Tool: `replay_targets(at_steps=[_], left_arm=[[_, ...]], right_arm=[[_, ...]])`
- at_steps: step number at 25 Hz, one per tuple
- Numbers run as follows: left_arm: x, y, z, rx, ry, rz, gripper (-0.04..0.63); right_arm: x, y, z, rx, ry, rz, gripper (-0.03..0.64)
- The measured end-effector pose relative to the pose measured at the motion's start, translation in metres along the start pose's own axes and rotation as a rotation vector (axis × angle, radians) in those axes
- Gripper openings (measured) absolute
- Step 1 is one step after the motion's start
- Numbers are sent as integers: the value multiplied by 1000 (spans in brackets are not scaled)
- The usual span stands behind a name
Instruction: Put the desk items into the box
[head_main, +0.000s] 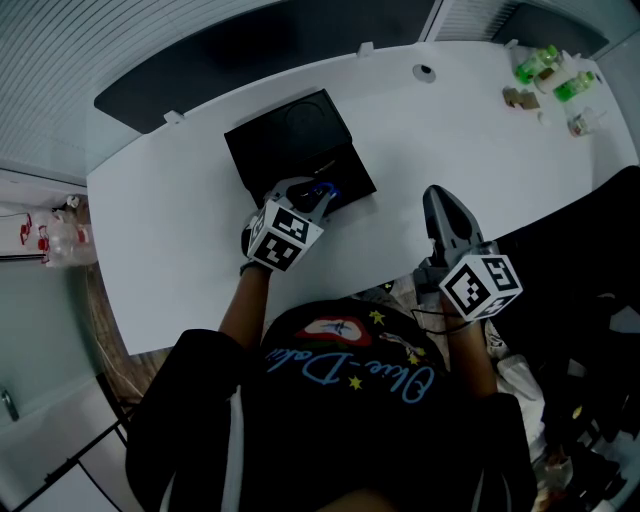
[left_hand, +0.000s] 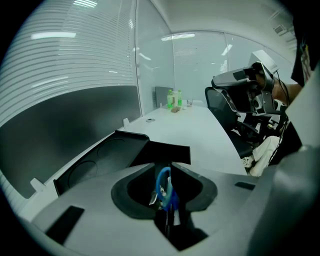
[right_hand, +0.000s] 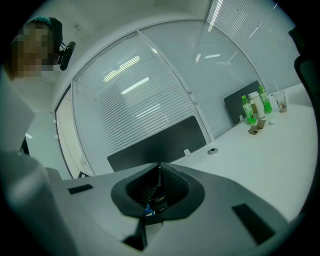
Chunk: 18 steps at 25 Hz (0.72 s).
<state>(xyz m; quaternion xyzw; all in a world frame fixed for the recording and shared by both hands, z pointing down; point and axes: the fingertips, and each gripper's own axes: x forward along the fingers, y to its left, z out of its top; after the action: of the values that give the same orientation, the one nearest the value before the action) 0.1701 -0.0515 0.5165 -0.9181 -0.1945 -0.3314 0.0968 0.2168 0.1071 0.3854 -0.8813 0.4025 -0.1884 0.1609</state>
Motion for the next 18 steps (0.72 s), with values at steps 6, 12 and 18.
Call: replay_targets(at_steps=[6,12,18], left_arm=[[-6,0,0,-9,-7,20,106],[-25,8,6,-74,-72,70,74],[-47,19,8,-123,-133,148,14]], right_arm=[[-1,1,-1,1,4,13,20],[9,8,0,-30,13,54,20],[18,21,5,-73,15,119,20]])
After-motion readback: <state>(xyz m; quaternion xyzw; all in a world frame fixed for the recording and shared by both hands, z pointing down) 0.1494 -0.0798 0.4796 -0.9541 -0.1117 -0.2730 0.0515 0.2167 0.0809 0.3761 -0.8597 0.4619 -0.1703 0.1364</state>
